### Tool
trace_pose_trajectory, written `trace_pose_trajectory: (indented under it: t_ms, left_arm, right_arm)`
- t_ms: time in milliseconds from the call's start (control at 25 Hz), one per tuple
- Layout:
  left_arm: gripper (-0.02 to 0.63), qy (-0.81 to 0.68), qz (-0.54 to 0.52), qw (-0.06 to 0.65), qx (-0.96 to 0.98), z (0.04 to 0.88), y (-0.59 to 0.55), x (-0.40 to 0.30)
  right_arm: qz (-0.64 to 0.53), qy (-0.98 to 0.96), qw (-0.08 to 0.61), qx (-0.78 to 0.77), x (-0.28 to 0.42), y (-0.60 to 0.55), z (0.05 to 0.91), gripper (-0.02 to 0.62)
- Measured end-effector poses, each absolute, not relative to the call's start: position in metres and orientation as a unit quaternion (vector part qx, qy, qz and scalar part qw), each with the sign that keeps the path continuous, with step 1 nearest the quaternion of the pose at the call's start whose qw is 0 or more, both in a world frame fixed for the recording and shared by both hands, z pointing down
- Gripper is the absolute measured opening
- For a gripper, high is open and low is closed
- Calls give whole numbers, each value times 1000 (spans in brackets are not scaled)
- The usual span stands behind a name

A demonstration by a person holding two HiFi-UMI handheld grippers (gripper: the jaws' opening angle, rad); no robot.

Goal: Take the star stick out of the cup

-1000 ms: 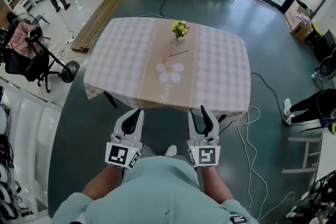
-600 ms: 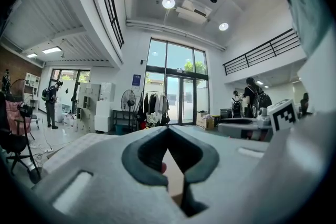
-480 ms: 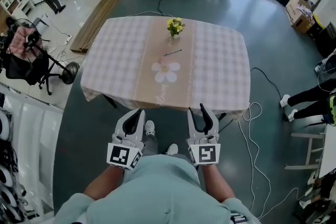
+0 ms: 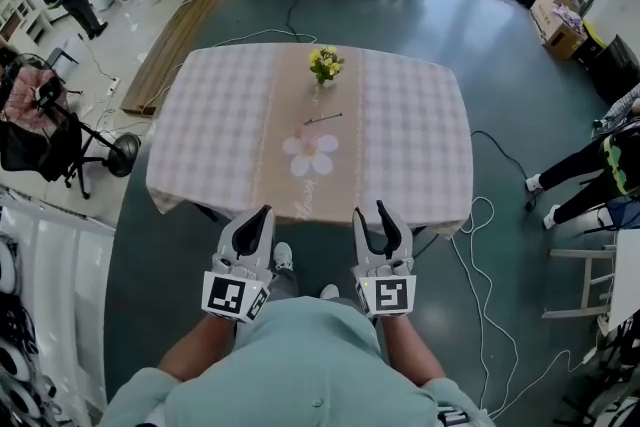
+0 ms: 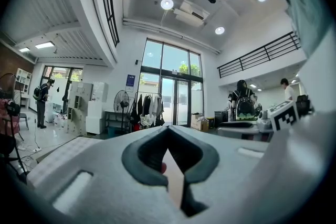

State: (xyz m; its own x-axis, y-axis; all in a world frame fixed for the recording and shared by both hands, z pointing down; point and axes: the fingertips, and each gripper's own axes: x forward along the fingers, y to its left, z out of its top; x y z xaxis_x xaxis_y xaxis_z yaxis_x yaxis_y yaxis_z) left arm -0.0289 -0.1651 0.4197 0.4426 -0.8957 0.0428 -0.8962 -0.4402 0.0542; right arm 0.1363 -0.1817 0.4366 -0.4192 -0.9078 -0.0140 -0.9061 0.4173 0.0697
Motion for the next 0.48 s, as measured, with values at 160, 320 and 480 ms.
trace_pose_trajectory:
  t_ms: [160,320,480]
  left_arm:
    - [5,-522,4,40,852,424,-188,-42]
    - [3,-516,2,42,856,423,-210,-59]
    - [5,-513,-3,48,857,429,-235,-79]
  right_arm:
    - [-31,-837,19,546,124,-204,440,132]
    - [-20,-830,26,556,112,-226,450,132]
    - [-17,-824,42,564,99,-253,460,132]
